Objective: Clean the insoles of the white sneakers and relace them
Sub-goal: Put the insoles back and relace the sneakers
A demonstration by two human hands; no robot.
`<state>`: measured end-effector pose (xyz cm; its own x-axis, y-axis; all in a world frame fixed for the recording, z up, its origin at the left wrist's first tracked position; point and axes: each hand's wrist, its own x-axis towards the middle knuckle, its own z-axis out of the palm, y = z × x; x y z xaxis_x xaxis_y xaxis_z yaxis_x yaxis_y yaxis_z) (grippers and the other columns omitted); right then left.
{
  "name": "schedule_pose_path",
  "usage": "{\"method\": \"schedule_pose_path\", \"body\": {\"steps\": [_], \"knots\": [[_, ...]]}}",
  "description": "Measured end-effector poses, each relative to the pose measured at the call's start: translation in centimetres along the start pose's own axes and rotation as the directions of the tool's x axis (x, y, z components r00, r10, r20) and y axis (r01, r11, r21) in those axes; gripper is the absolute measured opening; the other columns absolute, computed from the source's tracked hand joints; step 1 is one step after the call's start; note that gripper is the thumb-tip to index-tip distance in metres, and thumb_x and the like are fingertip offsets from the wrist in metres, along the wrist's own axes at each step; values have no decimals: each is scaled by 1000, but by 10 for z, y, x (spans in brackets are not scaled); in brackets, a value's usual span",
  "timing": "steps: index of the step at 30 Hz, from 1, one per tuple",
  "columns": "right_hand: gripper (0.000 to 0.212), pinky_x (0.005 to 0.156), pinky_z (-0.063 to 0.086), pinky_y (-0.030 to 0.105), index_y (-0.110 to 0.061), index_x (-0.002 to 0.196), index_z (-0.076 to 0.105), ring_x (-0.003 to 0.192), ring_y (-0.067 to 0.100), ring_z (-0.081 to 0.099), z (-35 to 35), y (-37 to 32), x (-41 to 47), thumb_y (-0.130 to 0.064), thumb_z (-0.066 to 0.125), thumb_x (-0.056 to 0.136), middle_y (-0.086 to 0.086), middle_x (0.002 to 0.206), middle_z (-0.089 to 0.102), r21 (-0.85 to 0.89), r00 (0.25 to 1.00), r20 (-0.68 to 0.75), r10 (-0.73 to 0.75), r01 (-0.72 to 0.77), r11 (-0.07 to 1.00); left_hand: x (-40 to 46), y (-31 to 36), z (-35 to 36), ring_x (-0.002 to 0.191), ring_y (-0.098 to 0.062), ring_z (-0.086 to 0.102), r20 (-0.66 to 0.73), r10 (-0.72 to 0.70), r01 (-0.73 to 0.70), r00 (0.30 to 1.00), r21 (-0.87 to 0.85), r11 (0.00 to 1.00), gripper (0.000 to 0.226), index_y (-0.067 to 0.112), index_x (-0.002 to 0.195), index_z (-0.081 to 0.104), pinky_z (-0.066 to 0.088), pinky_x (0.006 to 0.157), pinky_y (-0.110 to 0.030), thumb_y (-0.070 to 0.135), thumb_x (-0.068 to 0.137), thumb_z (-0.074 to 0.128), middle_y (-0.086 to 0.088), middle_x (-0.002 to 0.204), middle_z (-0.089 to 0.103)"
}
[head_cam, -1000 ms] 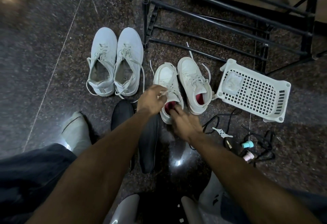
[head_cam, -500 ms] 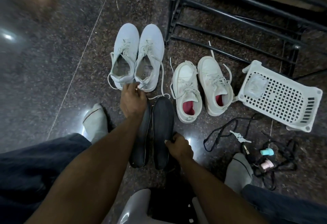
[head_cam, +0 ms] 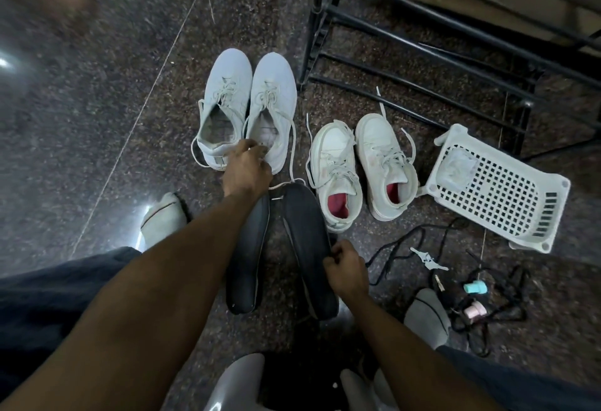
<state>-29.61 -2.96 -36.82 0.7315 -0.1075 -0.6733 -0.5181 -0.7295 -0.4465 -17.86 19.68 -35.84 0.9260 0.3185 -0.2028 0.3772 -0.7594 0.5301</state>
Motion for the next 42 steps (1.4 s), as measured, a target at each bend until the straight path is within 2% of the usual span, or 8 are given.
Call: {"method": "schedule_pose_path", "body": {"steps": [6,10,19,22,26,30,33,42], "knots": [[32,70,39,30,-21,114,57,99,34,60,3,10,-3,-19,55,82,10,105,66,-142,995,94,32,-18,990,-53,-11,9,111,-36,53,-151,-327,309,933,-131,942,37,11,118,57,46,89,-47,17,82,59,-14,123,48],[36,71,38,28,-24,118,59,101,33,61,9,8,-2,-18,55,82,9,106,67,-153,995,93,43,-28,988,-78,-39,27,128,-35,43,95,-735,739,671,-2,674,55,9,135,41,38,104,-51,22,85,59,-14,137,45],[43,85,45,39,-19,127,46,107,38,58,8,8,4,-18,53,84,14,118,61,-282,997,72,22,-1,959,-78,-72,10,126,-37,46,29,-844,842,536,-85,532,48,12,131,46,37,104,-51,21,86,58,-15,135,48],[51,84,46,41,-18,132,37,112,34,56,15,4,-1,-30,58,87,9,129,51,-379,994,-5,-113,103,919,-68,-68,-3,128,-37,42,-121,-767,754,630,-145,641,54,9,135,43,38,100,-51,18,84,58,-15,137,41],[100,85,46,41,-15,151,9,122,25,45,33,0,-8,-60,62,80,3,140,31,-523,986,-14,-164,132,842,-40,-45,-8,122,-32,46,-268,-247,268,931,42,963,52,14,132,50,40,98,-46,16,80,58,-11,132,49],[126,84,46,44,-10,154,0,121,24,42,46,7,-18,-70,69,66,5,143,32,-679,981,-3,-195,141,721,-12,-14,-1,133,-25,38,-29,216,-195,976,328,925,59,19,139,46,32,104,-42,14,82,56,-2,140,48],[125,87,45,43,-10,153,-5,124,25,40,46,9,-15,-65,70,70,6,143,30,-687,984,51,-172,160,709,4,-1,4,141,-25,28,167,166,-219,972,379,899,63,19,148,36,25,110,-43,12,87,50,-3,145,47],[102,78,46,41,-18,154,1,114,28,49,8,14,-25,-36,64,77,2,134,32,-335,954,82,-289,299,893,-3,0,2,122,-31,52,249,44,-94,968,196,976,51,31,142,47,45,96,-40,12,95,50,-11,138,51]]}}
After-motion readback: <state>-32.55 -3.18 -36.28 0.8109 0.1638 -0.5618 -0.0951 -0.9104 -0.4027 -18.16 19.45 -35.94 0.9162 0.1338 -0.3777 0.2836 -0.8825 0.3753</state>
